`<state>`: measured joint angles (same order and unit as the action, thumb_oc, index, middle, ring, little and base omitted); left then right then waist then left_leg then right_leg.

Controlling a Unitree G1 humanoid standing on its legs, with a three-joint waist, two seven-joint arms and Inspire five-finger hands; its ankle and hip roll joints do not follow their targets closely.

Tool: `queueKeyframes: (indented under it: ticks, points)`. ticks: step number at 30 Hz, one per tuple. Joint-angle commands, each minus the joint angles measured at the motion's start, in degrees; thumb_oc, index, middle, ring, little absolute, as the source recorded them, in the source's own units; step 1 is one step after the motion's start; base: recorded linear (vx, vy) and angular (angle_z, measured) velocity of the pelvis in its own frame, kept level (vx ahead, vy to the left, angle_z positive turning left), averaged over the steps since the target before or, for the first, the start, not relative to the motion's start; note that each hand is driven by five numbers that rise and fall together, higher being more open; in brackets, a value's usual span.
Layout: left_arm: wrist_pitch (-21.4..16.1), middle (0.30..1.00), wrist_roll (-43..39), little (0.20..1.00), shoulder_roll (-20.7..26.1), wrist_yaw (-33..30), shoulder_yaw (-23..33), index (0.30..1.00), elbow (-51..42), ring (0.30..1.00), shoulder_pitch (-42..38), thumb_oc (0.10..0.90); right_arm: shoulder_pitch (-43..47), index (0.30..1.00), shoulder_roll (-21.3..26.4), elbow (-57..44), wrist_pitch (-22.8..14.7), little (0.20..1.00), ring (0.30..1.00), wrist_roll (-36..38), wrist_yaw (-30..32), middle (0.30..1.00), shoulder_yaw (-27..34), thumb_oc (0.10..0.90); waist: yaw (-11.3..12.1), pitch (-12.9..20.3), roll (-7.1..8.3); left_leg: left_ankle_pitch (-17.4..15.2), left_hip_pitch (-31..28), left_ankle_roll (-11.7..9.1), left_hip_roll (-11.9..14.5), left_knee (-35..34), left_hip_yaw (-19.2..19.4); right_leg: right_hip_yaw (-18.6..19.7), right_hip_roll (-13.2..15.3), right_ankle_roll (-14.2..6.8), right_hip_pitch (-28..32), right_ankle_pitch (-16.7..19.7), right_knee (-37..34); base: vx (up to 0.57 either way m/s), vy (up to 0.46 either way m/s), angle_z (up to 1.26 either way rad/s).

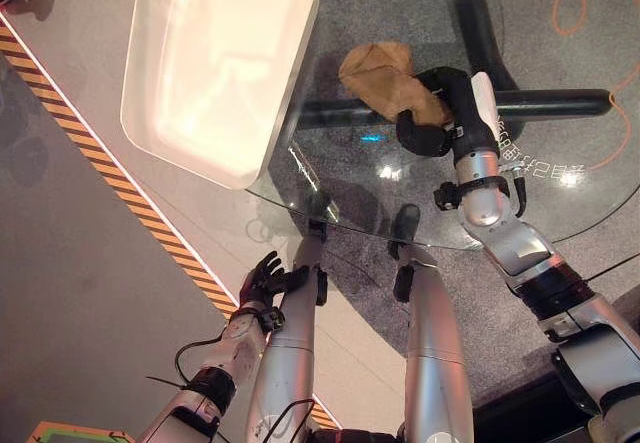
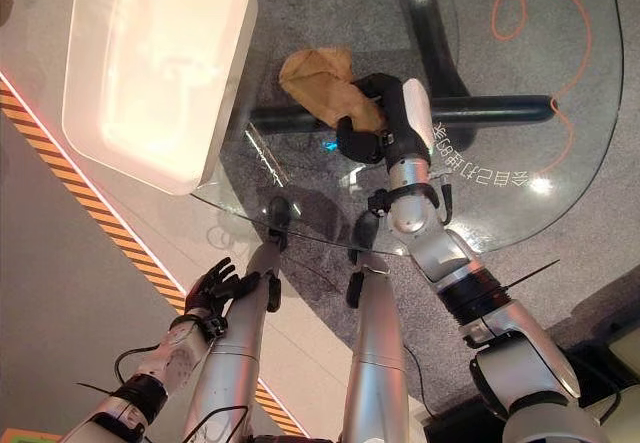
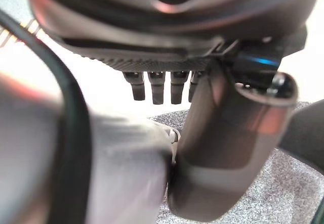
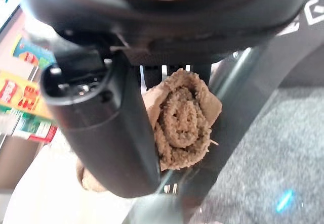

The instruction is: Wipe the table with a cloth and put it in the basket.

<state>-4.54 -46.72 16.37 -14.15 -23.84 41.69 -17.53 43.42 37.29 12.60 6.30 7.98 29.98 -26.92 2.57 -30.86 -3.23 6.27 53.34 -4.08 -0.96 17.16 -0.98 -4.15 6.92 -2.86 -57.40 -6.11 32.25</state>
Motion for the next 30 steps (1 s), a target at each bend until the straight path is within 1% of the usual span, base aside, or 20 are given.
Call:
queueKeyframes:
  ticks: [1,6,8,10,13,17,20,29,30]
  points:
    - [-0.96,0.9,-1.27,0.9,0.54,0.22,0.88,0.9,0.05,0.9,9.37,0.8,-3.06,0.3,6.58,-0.91,-2.62,0.2,0.3,1.96,12.14,0.3,8.78,0.1,-2.16,1.07,-1.26,-7.12,2.61,2.12,-2.76,7.46,3.0,-2.03,-2.57,-2.44,-0.41,8.8,-9.53,0.0,0.0,0.0]
    - [-1.56,0.9,-2.07,0.9,0.58,0.02,0.85,0.9,-0.42,0.9,9.82,0.8,-5.54,0.3,6.9,0.38,-5.35,0.2,0.3,5.04,21.37,0.3,14.62,0.1,-2.7,1.07,-1.32,-7.29,2.79,2.28,-2.81,7.17,3.25,-1.57,-2.94,-2.56,-0.48,8.98,-10.22,0.0,0.006,-0.02]
    - [-1.76,0.9,-2.23,0.9,0.51,0.04,0.86,0.9,-0.35,0.9,9.84,0.8,-5.81,0.3,7.08,0.83,-5.87,0.2,0.3,6.19,23.46,0.3,15.56,0.1,-2.8,1.07,-1.35,-7.3,2.7,2.27,-2.79,7.04,3.32,-1.47,-3.0,-2.55,-0.4,9.01,-10.41,-0.01,0.015,-0.1]
    - [-1.99,0.9,-2.51,0.9,0.54,0.02,0.98,0.9,-0.37,0.9,9.9,0.8,-6.52,0.3,7.2,2.05,-7.75,0.2,0.3,8.61,26.94,0.3,17.8,0.1,-3.0,1.07,-1.41,-7.34,2.56,2.24,-2.79,6.78,3.36,-1.28,-3.06,-2.64,-0.24,9.08,-10.75,-0.01,0.011,-0.1]
    - [-2.05,0.9,-2.88,0.9,0.65,-0.25,0.94,0.9,-0.54,0.9,9.83,0.8,-7.46,0.3,7.29,2.55,-8.83,0.2,0.3,10.04,28.88,0.3,19.77,0.1,-3.21,1.07,-1.4,-7.32,2.45,2.19,-2.78,6.59,3.52,-1.19,-3.03,-2.69,-0.02,9.3,-11.24,-0.01,0.002,-0.04]
    - [-1.91,0.9,-3.07,0.9,0.73,-0.19,1.18,0.9,-0.64,0.9,9.75,0.8,-7.84,0.3,7.57,2.85,-9.18,0.2,0.3,11.22,30.52,0.3,20.63,0.1,-3.34,1.07,-1.47,-7.19,2.24,2.15,-2.75,6.2,3.64,-1.15,-3.01,-2.77,0.16,9.49,-11.68,0.0,0.002,-0.01]
    - [-1.79,0.9,-3.29,0.9,0.97,0.12,1.28,0.9,-0.73,0.9,9.65,0.8,-8.0,0.3,7.76,3.42,-10.16,0.2,0.3,12.45,31.55,0.3,21.08,0.1,-3.39,1.07,-1.53,-7.12,2.14,2.08,-2.75,5.94,3.63,-1.11,-2.96,-2.77,0.32,9.58,-12.04,-0.01,-0.001,-0.05]
    - [-1.86,0.9,-3.47,0.9,0.64,-0.04,1.07,0.9,-1.05,0.9,9.2,0.8,-6.57,0.3,7.27,2.65,-10.06,0.2,0.3,11.99,31.07,0.3,20.27,0.1,-3.26,1.07,-1.5,-6.84,1.83,2.01,-2.75,5.2,3.58,-1.15,-3.03,-2.76,0.76,9.63,-12.68,0.0,0.0,-0.03]
    - [-1.8,0.9,-3.48,0.9,0.7,-0.37,1.06,0.9,-1.42,0.9,9.07,0.8,-6.26,0.3,7.18,2.29,-9.64,0.2,0.3,10.89,29.4,0.3,19.88,0.1,-3.21,1.07,-1.51,-6.82,1.93,1.97,-2.75,5.27,3.56,-1.15,-2.98,-2.8,0.69,9.61,-12.64,0.0,0.0,0.0]
